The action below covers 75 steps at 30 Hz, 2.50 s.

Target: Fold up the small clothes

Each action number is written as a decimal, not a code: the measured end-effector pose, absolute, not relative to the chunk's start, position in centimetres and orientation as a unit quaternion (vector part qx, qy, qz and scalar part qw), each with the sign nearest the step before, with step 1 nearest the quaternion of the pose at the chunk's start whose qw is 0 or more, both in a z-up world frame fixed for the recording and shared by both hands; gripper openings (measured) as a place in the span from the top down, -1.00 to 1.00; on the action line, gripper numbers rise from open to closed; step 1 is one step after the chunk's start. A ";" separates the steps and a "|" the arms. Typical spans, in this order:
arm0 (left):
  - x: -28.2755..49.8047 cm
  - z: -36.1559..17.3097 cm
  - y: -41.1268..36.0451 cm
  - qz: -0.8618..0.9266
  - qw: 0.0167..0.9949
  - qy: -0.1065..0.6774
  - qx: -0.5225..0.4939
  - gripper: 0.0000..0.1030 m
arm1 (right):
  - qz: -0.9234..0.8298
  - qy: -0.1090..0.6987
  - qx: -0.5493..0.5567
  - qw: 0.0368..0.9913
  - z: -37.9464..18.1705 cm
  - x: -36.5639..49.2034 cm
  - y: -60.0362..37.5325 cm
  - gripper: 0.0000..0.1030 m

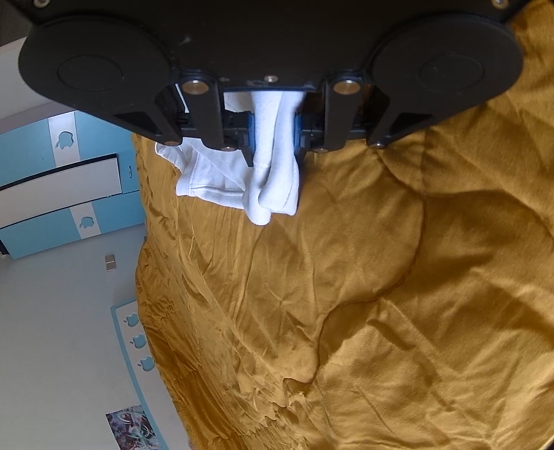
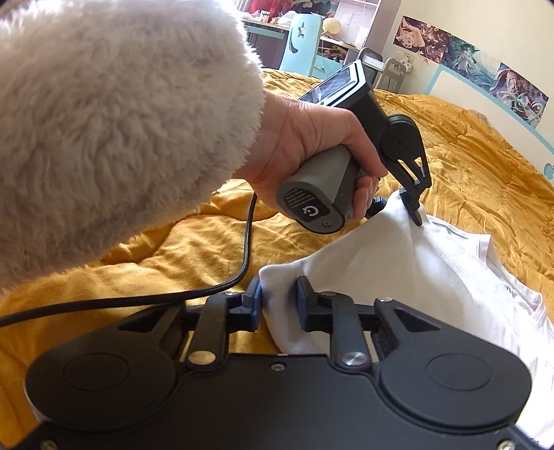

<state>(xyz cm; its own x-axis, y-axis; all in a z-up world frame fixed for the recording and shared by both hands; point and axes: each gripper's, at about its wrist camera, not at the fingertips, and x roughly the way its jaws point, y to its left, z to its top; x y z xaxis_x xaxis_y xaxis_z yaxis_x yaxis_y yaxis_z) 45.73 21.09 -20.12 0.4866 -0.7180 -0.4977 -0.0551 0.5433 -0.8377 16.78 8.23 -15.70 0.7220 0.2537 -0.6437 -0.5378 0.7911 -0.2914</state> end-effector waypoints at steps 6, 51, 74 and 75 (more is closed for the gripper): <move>45.1 -19.3 21.5 -0.223 0.741 0.442 -0.454 0.73 | 0.224 0.304 -0.175 0.909 -14.7 17.0 6.6 0.76; 41.5 -10.7 -22.5 -0.376 0.778 0.384 -0.325 0.85 | -0.093 0.185 0.300 0.931 -14.8 4.5 -34.2 0.80; 23.0 -5.4 -4.1 -0.432 0.829 0.348 -0.072 0.44 | -0.089 0.211 0.249 0.941 -13.6 2.0 -36.8 0.25; 21.4 -6.3 -3.5 -0.425 0.834 0.348 -0.049 0.44 | -0.083 0.214 0.237 0.944 -13.5 2.1 -36.7 0.25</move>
<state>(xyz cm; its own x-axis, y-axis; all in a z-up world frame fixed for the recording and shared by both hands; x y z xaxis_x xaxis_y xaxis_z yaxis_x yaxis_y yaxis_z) 21.40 -3.51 -6.29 0.3967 -0.7435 -0.5385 0.6753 0.6336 -0.3774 2.11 -36.69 -13.48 0.8943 -0.0556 -0.4440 0.2586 0.8740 0.4113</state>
